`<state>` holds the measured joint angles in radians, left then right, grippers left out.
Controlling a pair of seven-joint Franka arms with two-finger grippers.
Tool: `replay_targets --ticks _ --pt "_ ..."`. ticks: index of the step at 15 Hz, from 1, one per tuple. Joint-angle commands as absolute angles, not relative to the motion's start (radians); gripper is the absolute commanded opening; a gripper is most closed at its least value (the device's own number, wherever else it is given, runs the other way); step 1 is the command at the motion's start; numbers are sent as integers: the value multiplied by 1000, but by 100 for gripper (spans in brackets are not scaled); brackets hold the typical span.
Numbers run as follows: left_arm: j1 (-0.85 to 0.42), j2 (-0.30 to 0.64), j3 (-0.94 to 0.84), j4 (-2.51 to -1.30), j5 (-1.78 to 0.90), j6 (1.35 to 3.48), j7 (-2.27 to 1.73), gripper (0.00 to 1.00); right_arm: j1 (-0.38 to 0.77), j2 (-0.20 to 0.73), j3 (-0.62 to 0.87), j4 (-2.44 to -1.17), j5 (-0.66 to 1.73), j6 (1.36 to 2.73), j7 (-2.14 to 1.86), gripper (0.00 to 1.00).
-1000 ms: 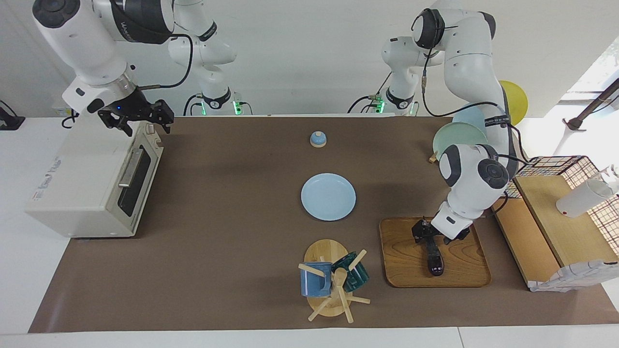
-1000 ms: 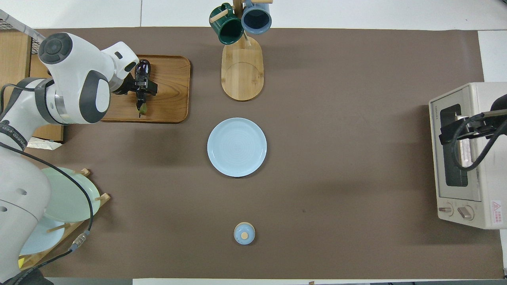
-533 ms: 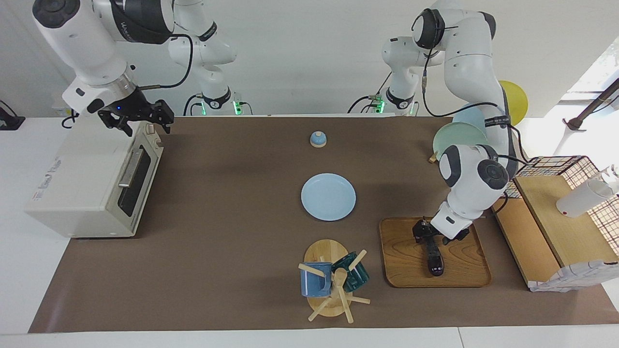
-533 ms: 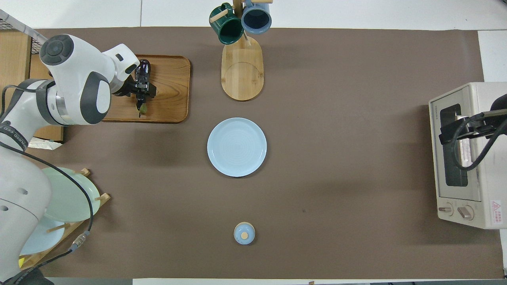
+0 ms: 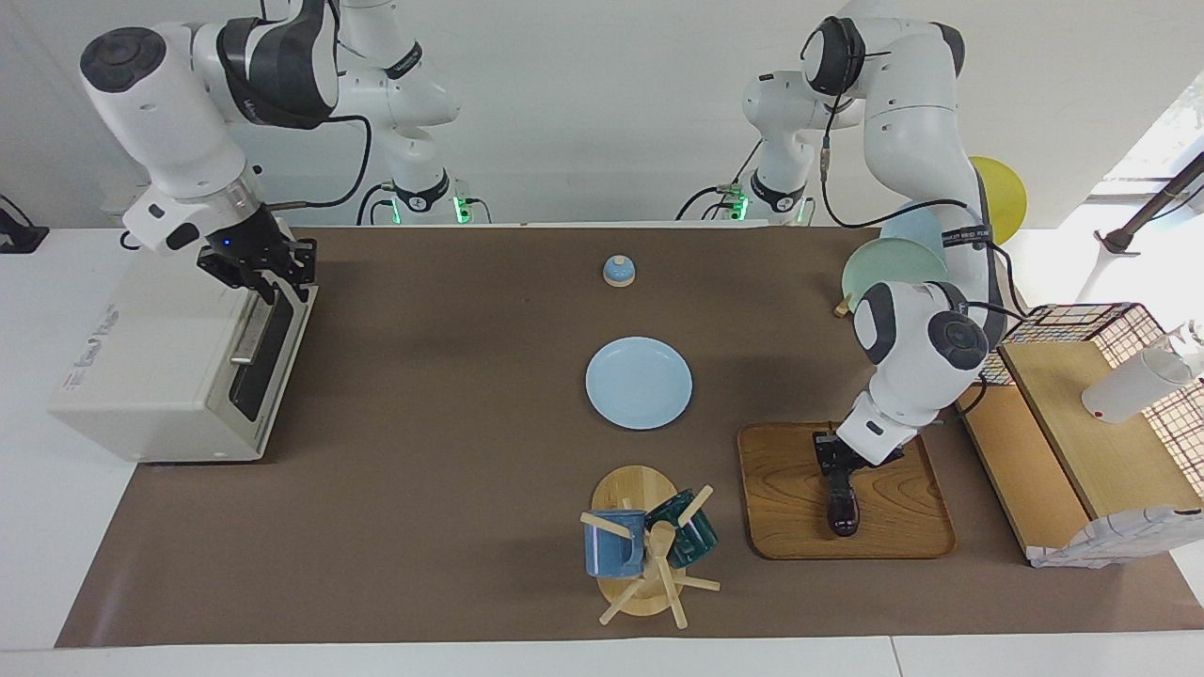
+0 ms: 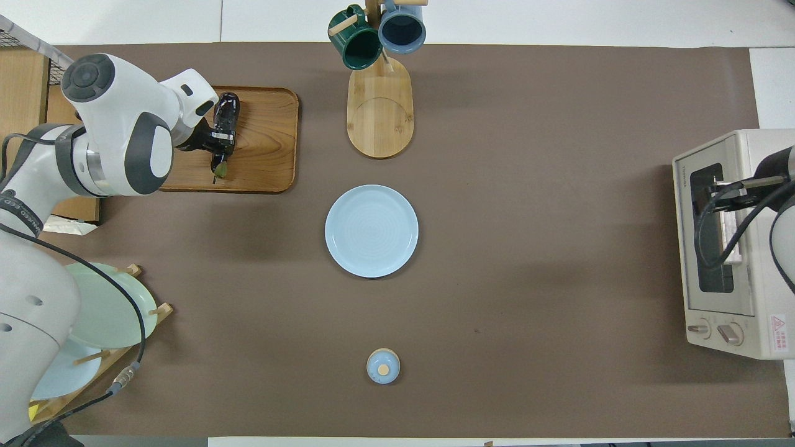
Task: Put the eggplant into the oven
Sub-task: 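Grasp the eggplant with the left gripper while the right gripper reaches the oven, then carry the eggplant to the blue plate while the right gripper opens the oven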
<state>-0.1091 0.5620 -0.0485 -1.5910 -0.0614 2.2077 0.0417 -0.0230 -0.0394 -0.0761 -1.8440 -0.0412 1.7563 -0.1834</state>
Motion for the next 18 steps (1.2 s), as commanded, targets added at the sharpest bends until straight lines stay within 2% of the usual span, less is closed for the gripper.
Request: replay_targets --ticks 1,4,7,13,15,18 --pt "-110 539 -41 -1572 -103 2158 40 0 -63 -80 -74 -1954 -113 1833 -210 0" --pt "-109 447 -41 -1583 -126 2059 0 0 -87 -71 -74 -2009 -173 1914 -209 0" --pt "-127 352 -43 -1612 -135 1958 -82 0 -91 -58 -74 -2017 -178 1921 -177 0" --pt "-314 270 -43 -1643 -176 1862 -277 0 -89 -51 -72 -2091 -192 2017 -176 0" --pt "-406 230 -43 -1741 -178 1935 -375 0 -75 -46 -69 -2089 -192 2020 -151 0" --pt "-517 167 -43 -1952 -183 2185 -458 0 0 -15 -67 -2092 -179 2045 -46 0"
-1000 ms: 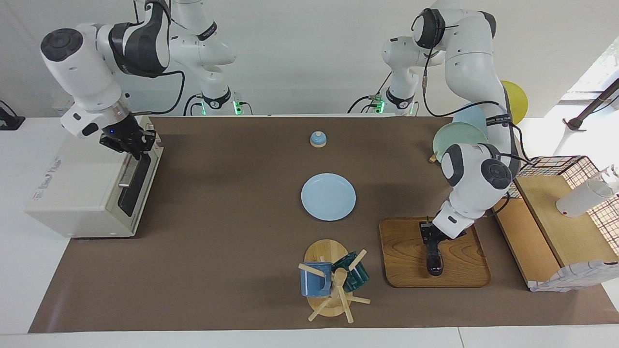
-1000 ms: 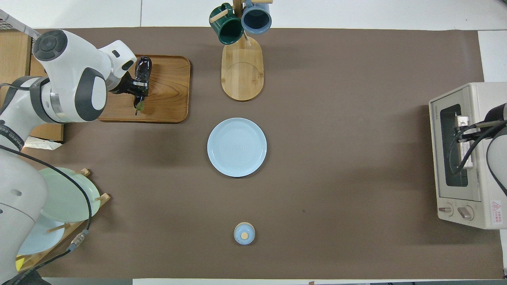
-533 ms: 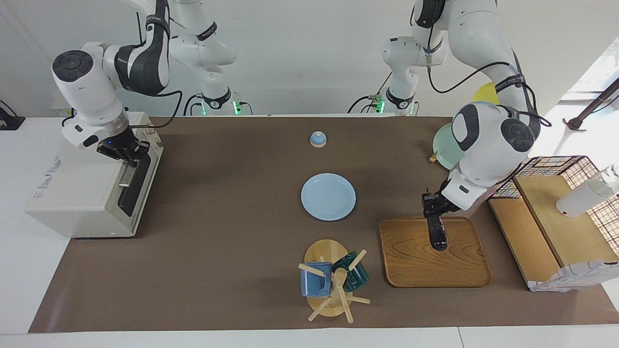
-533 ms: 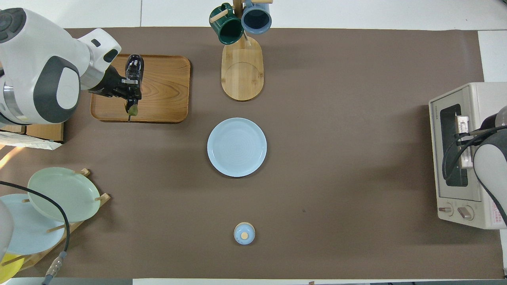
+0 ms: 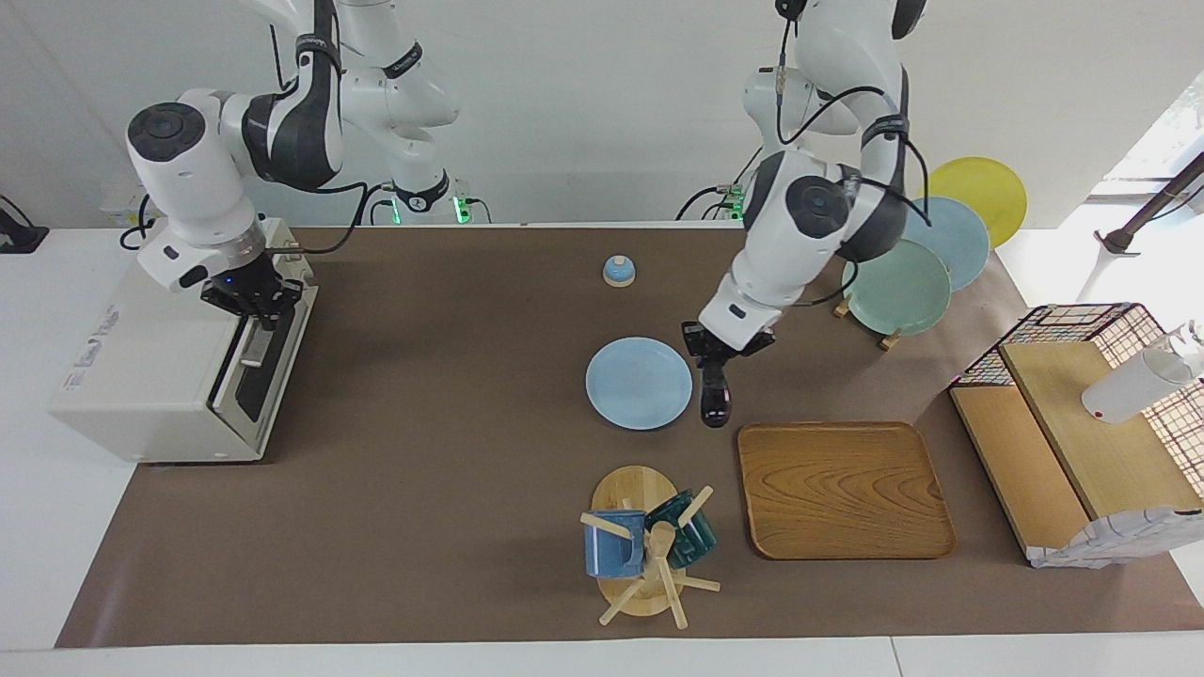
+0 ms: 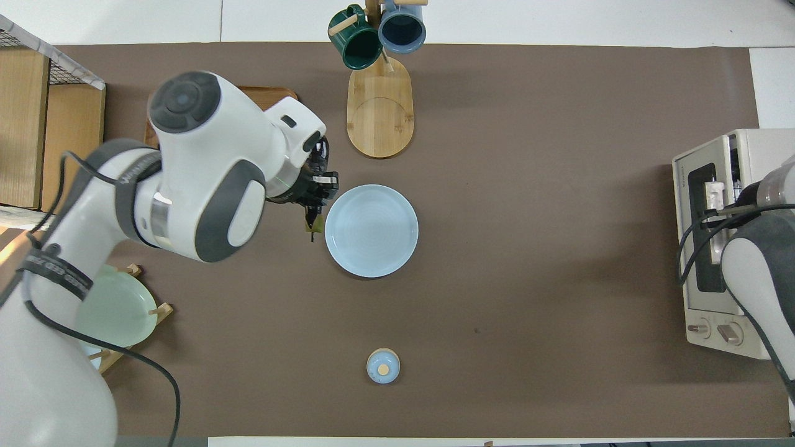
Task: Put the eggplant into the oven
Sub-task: 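Carry the eggplant to the blue plate while the right gripper opens the oven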
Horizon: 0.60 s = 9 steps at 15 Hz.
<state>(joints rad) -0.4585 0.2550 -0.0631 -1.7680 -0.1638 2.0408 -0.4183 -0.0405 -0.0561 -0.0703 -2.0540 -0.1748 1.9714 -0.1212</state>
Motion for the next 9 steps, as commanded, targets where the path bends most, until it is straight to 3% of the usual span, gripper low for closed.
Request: replay_targets --ticks 1,9 --pt "-553 178 -43 -1969 -183 2215 -469 0 5 -3 -67 -2098 -179 2065 -25 0" --pt "-647 236 -41 -2046 -183 2341 -537 0 44 93 -61 -2174 -144 2295 -18 0"
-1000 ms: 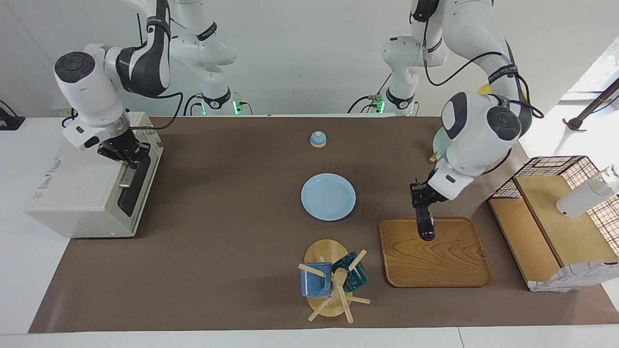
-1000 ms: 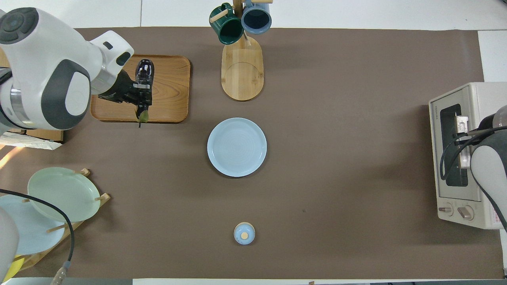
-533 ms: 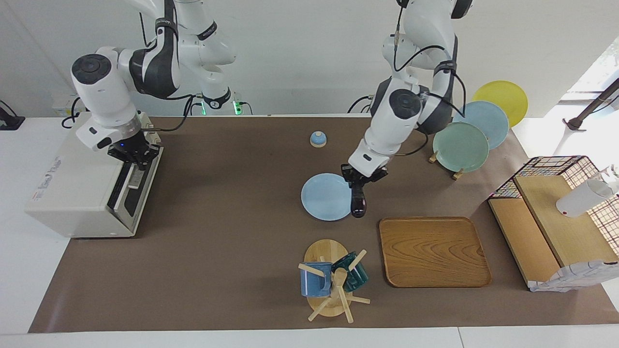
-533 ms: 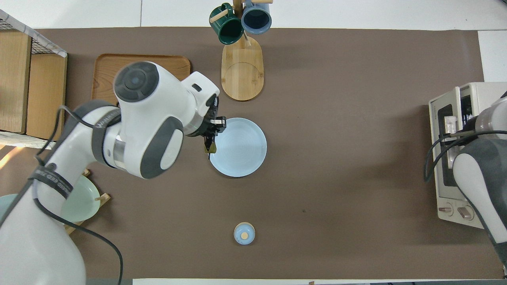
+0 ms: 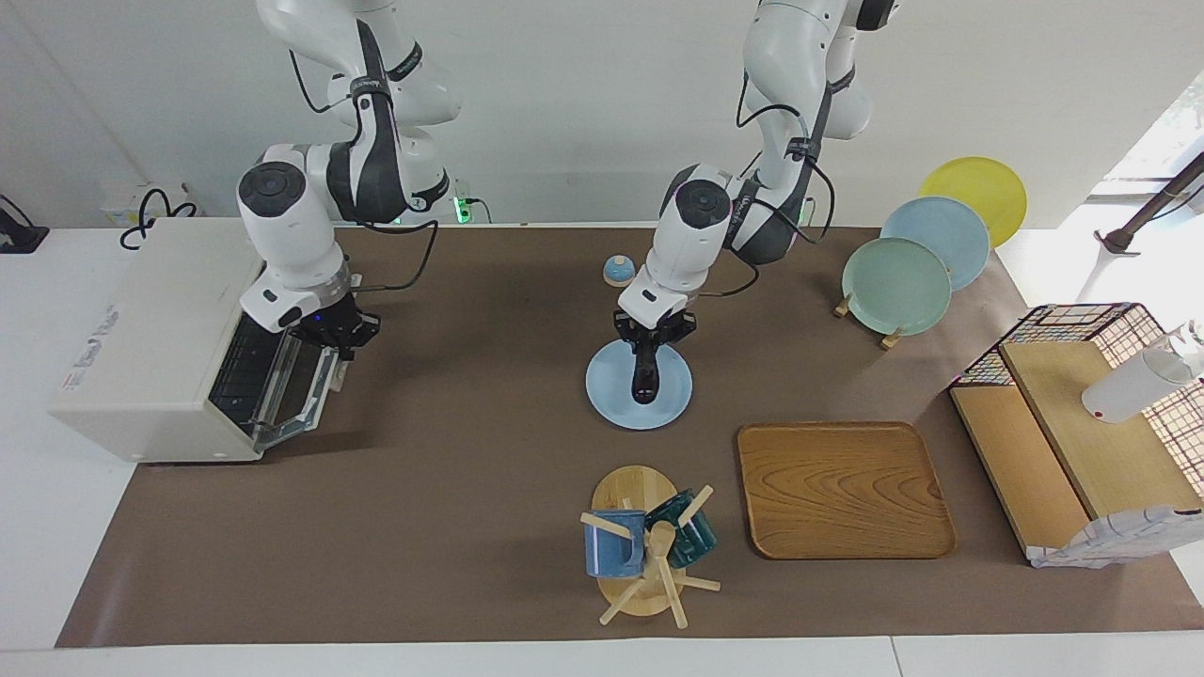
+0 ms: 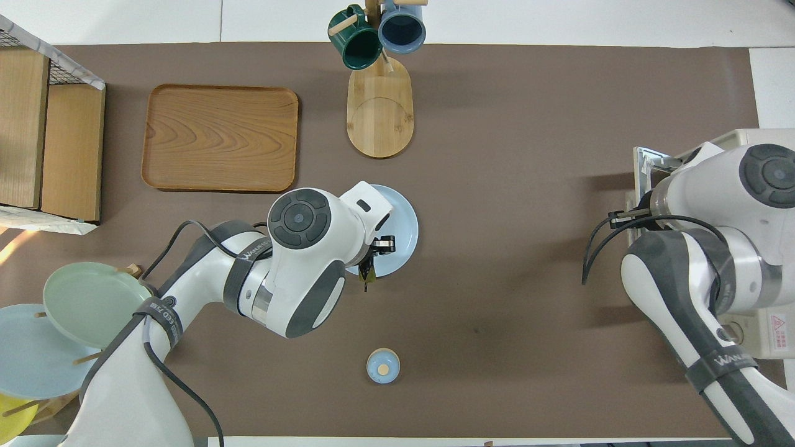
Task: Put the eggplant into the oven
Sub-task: 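Carry the eggplant to the blue plate while the right gripper opens the oven, then release the eggplant on the plate while the right gripper reaches it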
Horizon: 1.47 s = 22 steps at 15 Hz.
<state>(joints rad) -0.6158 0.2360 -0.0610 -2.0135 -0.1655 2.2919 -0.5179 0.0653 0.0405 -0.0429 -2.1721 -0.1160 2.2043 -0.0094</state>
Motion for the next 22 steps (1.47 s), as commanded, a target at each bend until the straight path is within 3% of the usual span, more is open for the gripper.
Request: replay_targets --ticks 1,5,6,7,8,12,13,14,15,18,20,22 --pt "-649 247 -41 -2048 -183 2351 -540 0 44 110 -61 -2174 -144 2313 -17 0" --pt "-649 252 -41 -2046 -183 2355 -529 0 46 178 -60 -2174 -103 2347 -17 0" --pt "-647 252 -41 -2046 -183 2355 -529 32 55 186 -60 -2172 -78 2349 -17 0" --pt "-647 252 -41 -2046 -183 2353 -531 90 80 186 -60 -2172 -66 2355 -15 0" --pt "-647 253 -40 -2043 -183 2350 -535 100 87 186 -60 -2172 -64 2359 -9 0" --pt "-632 242 -37 -2036 -181 2330 -517 100 141 186 -60 -2135 -16 2324 35 0" --pt "-618 236 -35 -2033 -181 2316 -505 100 149 181 -60 -2123 30 2303 43 17" --pt "-600 226 -34 -2017 -181 2290 -500 100 149 179 -60 -2102 67 2286 41 53" --pt "-575 219 -31 -1988 -176 2248 -500 100 149 170 -60 -2097 80 2283 38 78" --pt "-470 216 -29 -1861 -170 2101 -447 100 218 135 -37 -2091 81 2263 48 84" --pt "-387 216 -28 -1783 -166 1984 -408 100 256 143 -29 -2028 83 2244 83 100" --pt "-329 215 -26 -1732 -117 1910 -367 100 343 159 -17 -1950 81 2191 138 100"
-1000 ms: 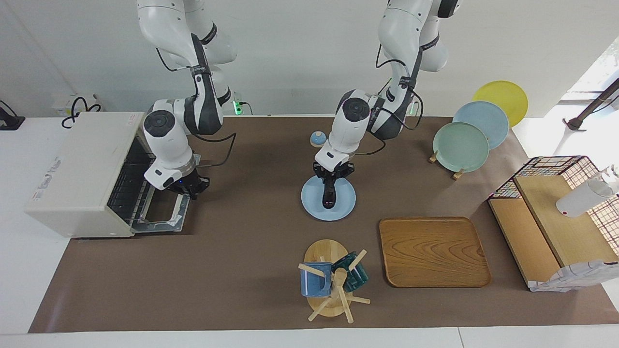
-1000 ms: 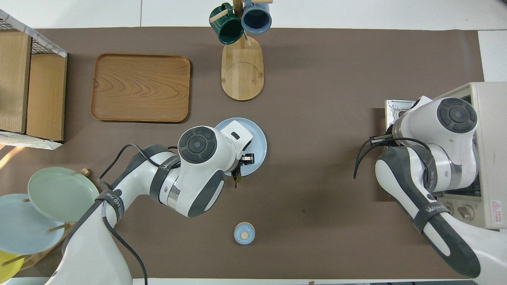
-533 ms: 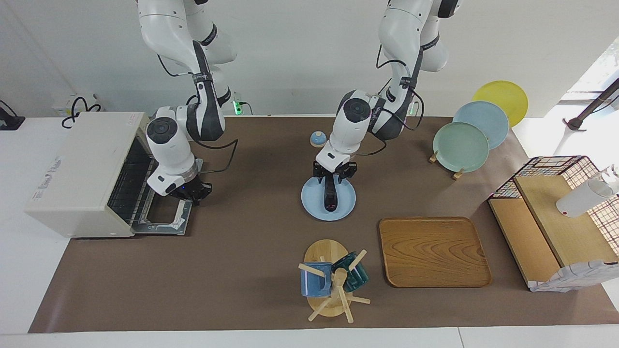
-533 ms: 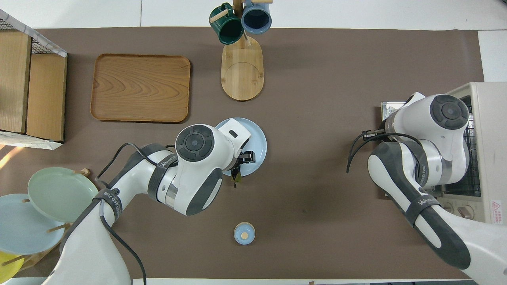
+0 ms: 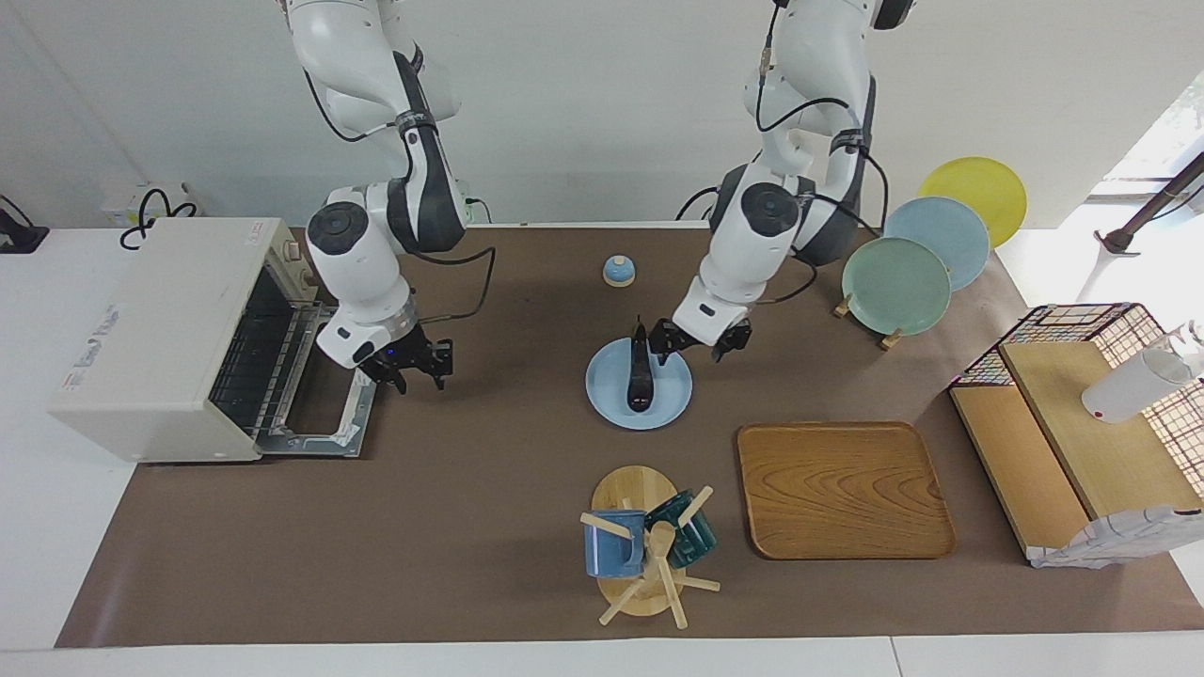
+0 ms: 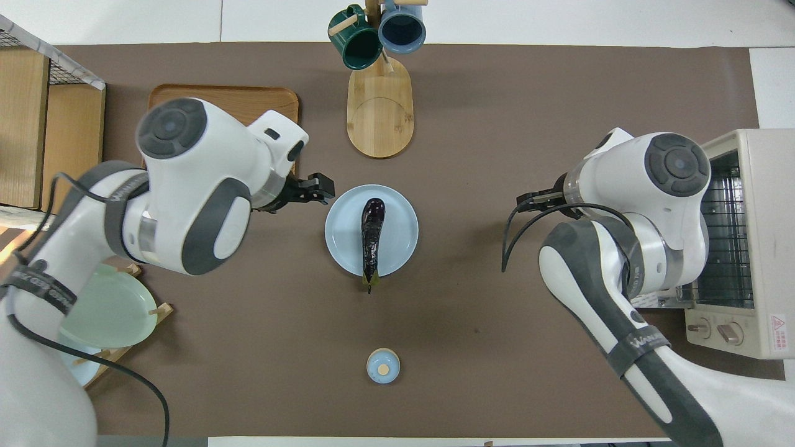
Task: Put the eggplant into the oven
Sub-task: 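Release the eggplant on the plate while the right gripper reaches it, then grasp the eggplant on the blue plate with the right gripper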
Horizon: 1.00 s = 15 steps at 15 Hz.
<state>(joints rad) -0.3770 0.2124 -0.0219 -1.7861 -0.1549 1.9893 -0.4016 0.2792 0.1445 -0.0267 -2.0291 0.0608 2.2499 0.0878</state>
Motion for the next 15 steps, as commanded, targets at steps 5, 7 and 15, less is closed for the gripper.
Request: replay_targets --ticks 5,7,15 --pt "-187 166 -26 -1672 -100 1849 -256 100 605 358 -20 -1606 45 2055 516 100" --pt "-146 129 -26 -1655 -100 1798 -198 100 670 518 -15 -1357 -64 1918 650 100" --pt "-97 3 -28 -1655 -48 1663 -133 100 825 683 -15 -1288 -141 2086 767 100"
